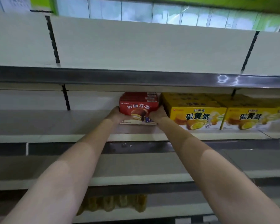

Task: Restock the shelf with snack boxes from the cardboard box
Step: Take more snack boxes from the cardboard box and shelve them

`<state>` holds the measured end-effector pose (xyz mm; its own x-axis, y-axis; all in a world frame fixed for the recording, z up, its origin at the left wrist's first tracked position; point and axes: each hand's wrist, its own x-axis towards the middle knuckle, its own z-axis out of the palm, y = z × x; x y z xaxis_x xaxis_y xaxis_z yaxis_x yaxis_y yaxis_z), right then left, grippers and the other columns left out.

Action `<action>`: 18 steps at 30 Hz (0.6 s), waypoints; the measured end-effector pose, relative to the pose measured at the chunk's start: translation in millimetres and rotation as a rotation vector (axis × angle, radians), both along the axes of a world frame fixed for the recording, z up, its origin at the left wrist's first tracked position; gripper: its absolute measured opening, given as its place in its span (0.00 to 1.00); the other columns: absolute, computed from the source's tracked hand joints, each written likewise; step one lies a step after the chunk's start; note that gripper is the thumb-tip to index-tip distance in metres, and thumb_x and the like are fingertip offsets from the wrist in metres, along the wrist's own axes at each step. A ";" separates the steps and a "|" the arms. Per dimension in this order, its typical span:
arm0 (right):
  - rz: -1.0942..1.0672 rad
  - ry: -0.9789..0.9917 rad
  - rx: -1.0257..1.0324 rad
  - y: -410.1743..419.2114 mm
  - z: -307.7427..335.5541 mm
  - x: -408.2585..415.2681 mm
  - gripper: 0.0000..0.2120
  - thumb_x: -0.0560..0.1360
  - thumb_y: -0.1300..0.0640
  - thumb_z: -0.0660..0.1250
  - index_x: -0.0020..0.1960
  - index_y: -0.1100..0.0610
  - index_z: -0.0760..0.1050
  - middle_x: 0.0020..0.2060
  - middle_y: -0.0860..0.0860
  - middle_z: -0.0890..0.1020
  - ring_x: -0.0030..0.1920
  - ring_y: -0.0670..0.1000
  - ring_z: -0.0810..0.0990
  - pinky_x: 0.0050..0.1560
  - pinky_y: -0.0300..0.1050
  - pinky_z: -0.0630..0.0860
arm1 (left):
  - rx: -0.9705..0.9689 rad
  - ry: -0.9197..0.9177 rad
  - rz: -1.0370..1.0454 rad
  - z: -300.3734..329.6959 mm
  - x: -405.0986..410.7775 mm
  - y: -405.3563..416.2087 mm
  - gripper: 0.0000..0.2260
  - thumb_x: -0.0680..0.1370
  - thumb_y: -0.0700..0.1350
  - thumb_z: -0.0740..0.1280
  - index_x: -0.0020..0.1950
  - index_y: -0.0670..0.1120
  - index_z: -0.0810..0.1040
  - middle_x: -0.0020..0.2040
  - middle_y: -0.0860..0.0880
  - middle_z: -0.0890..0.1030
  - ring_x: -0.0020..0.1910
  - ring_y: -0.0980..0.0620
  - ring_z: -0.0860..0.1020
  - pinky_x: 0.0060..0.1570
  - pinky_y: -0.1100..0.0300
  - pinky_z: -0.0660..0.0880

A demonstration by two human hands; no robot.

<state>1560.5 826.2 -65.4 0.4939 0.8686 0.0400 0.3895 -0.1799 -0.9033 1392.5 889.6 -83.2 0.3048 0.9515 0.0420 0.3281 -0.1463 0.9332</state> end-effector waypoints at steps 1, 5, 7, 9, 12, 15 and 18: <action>0.014 0.034 0.020 5.3 -2.6 0.4 0.30 0.77 0.55 0.70 0.74 0.60 0.63 0.69 0.57 0.75 0.69 0.56 0.73 0.71 0.51 0.68 | -0.001 0.000 -0.010 0.0 1.3 1.0 0.25 0.69 0.34 0.77 0.65 0.40 0.76 0.59 0.45 0.81 0.55 0.49 0.79 0.55 0.59 0.73; -0.038 0.062 0.100 18.5 -11.5 2.2 0.26 0.78 0.56 0.68 0.73 0.55 0.64 0.65 0.55 0.77 0.67 0.57 0.75 0.69 0.57 0.70 | 0.016 -0.006 -0.037 -4.3 3.9 17.6 0.37 0.60 0.42 0.84 0.65 0.47 0.73 0.59 0.50 0.81 0.58 0.51 0.79 0.63 0.55 0.74; -0.070 0.097 0.153 18.8 -10.1 2.4 0.27 0.78 0.58 0.67 0.74 0.55 0.63 0.65 0.56 0.78 0.66 0.57 0.75 0.68 0.58 0.71 | 0.011 -0.034 -0.031 -24.8 3.6 55.3 0.52 0.45 0.52 0.87 0.67 0.50 0.70 0.59 0.51 0.81 0.58 0.52 0.79 0.62 0.50 0.76; -0.087 0.159 0.201 22.5 -8.0 3.6 0.30 0.77 0.61 0.68 0.75 0.54 0.61 0.65 0.56 0.77 0.66 0.58 0.75 0.68 0.58 0.71 | -0.034 -0.080 -0.042 -18.8 5.1 47.7 0.52 0.50 0.45 0.86 0.70 0.49 0.66 0.59 0.50 0.80 0.58 0.52 0.79 0.61 0.53 0.77; -0.103 0.298 0.230 26.6 -3.0 5.9 0.29 0.78 0.64 0.65 0.76 0.54 0.62 0.65 0.56 0.77 0.66 0.58 0.76 0.65 0.54 0.74 | -0.101 -0.193 -0.091 0.8 10.4 13.8 0.42 0.63 0.31 0.79 0.71 0.49 0.65 0.59 0.48 0.81 0.57 0.51 0.79 0.58 0.57 0.77; -0.087 0.471 0.241 25.9 3.4 7.8 0.19 0.80 0.65 0.59 0.69 0.55 0.71 0.57 0.55 0.81 0.51 0.53 0.80 0.47 0.44 0.76 | -0.153 -0.302 -0.100 -0.5 15.5 7.7 0.36 0.65 0.31 0.75 0.70 0.51 0.68 0.57 0.47 0.83 0.56 0.47 0.81 0.59 0.51 0.78; -0.131 0.542 0.252 28.8 4.1 8.4 0.14 0.79 0.65 0.58 0.61 0.53 0.74 0.45 0.51 0.81 0.39 0.48 0.77 0.46 0.44 0.75 | -0.191 -0.353 -0.081 -0.3 16.8 2.7 0.30 0.69 0.31 0.71 0.67 0.49 0.72 0.56 0.44 0.83 0.55 0.45 0.82 0.57 0.50 0.79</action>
<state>1569.0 855.0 -61.3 0.6035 0.7958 -0.0502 -0.1479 0.0498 -0.9877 1409.3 892.4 -83.5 0.3778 0.9257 -0.0176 -0.0228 0.0283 0.9993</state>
